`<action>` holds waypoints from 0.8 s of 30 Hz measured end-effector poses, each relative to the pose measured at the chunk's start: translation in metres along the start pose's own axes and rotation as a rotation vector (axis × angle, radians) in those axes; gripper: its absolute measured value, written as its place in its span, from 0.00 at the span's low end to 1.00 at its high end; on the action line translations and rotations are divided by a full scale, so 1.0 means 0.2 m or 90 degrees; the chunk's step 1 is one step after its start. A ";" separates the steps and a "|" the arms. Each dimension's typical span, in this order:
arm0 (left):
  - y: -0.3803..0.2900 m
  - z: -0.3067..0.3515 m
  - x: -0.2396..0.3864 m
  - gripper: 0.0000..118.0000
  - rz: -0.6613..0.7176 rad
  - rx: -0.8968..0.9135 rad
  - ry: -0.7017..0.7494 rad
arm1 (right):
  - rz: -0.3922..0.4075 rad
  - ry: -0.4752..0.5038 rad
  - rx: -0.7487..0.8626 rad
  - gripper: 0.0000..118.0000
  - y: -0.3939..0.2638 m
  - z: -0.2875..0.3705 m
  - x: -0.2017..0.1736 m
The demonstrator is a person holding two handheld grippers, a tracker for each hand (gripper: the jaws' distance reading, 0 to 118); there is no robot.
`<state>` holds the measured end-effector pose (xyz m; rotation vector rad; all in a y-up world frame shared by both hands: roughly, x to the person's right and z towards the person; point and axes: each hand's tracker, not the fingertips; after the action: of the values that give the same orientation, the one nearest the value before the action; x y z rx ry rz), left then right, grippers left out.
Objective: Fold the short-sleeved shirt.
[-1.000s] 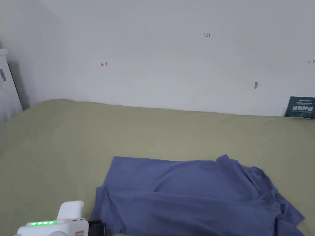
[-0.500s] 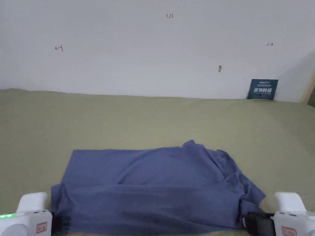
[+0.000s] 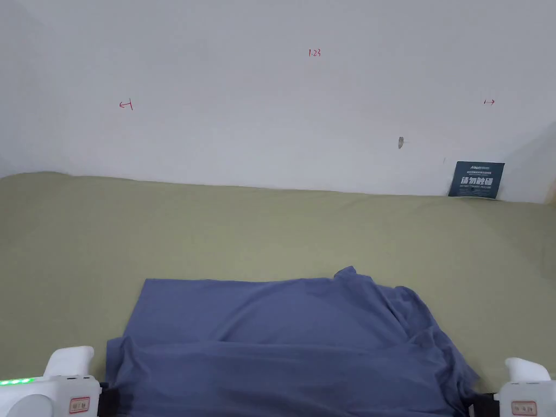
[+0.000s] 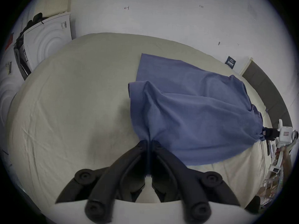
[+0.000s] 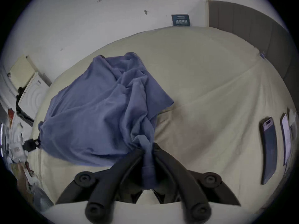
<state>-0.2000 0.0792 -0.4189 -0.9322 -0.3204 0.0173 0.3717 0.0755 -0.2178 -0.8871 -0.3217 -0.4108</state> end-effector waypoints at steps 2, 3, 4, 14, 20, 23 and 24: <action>0.01 0.05 -0.01 0.05 -0.003 0.009 -0.017 | 0.010 0.009 0.003 0.03 0.01 0.06 -0.02; 0.01 0.06 -0.02 0.05 -0.005 0.012 -0.021 | 0.011 0.018 0.006 0.03 0.01 0.10 -0.02; 0.02 0.09 -0.02 0.05 -0.006 0.014 -0.025 | 0.013 0.025 0.009 0.03 0.01 0.13 -0.02; 0.01 0.33 -0.01 0.05 -0.053 0.020 -0.068 | 0.059 0.039 0.023 0.03 0.01 0.41 -0.06; -0.11 0.41 -0.10 0.05 -0.043 0.003 -0.066 | 0.068 0.035 0.002 0.03 -0.11 0.54 -0.05; -0.21 0.45 -0.13 0.05 -0.031 -0.011 -0.067 | 0.068 0.035 -0.015 0.03 -0.20 0.58 -0.04; -0.25 0.46 -0.14 0.05 -0.033 -0.016 -0.069 | 0.064 0.036 -0.021 0.03 -0.23 0.60 -0.03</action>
<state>-0.2590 0.1181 -0.3367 -0.9494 -0.4455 0.0159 0.3334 0.1464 -0.1186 -0.9185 -0.2179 -0.3487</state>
